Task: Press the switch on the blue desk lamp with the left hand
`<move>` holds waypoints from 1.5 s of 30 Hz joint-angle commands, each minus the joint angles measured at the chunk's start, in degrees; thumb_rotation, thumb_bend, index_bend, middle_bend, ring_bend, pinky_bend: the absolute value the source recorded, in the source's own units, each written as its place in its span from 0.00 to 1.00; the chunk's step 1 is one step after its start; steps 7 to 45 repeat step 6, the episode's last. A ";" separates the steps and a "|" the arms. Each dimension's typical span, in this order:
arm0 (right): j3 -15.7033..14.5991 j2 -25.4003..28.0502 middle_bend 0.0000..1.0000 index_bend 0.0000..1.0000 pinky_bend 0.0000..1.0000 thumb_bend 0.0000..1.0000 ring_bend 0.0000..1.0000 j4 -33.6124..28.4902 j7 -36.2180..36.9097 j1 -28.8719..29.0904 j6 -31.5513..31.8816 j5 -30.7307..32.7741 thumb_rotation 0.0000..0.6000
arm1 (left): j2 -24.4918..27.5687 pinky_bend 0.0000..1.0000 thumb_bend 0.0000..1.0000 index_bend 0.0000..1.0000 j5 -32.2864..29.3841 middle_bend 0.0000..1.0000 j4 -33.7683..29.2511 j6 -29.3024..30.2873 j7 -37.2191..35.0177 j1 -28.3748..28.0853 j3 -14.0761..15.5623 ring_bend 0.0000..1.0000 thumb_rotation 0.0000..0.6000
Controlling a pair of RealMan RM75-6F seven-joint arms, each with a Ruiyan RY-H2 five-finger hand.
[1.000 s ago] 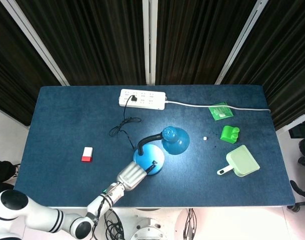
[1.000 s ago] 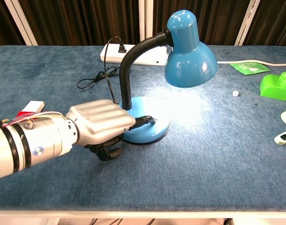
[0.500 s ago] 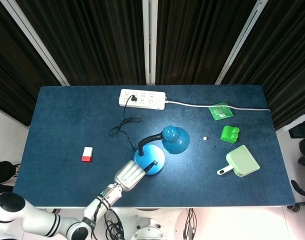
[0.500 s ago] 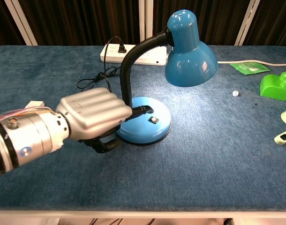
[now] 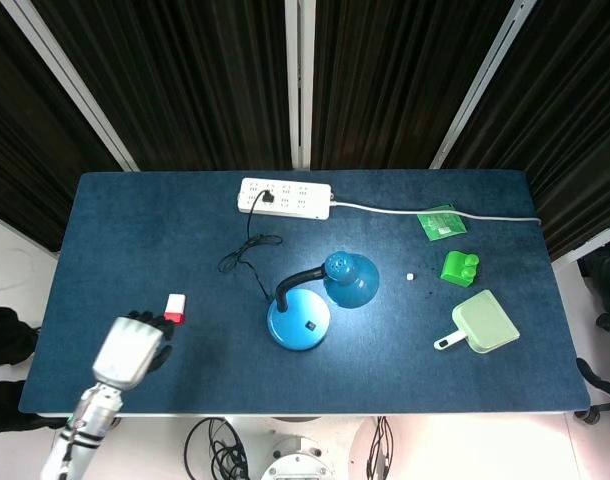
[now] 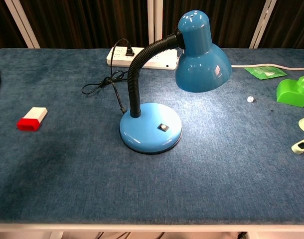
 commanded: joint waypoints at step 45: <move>-0.68 -0.36 0.00 0.00 0.00 0.15 0.00 -2.58 -4.56 0.61 -0.14 -1.66 1.00 | 10.22 0.01 0.13 0.03 0.72 0.00 9.30 4.00 -22.42 10.00 -1.10 0.00 1.00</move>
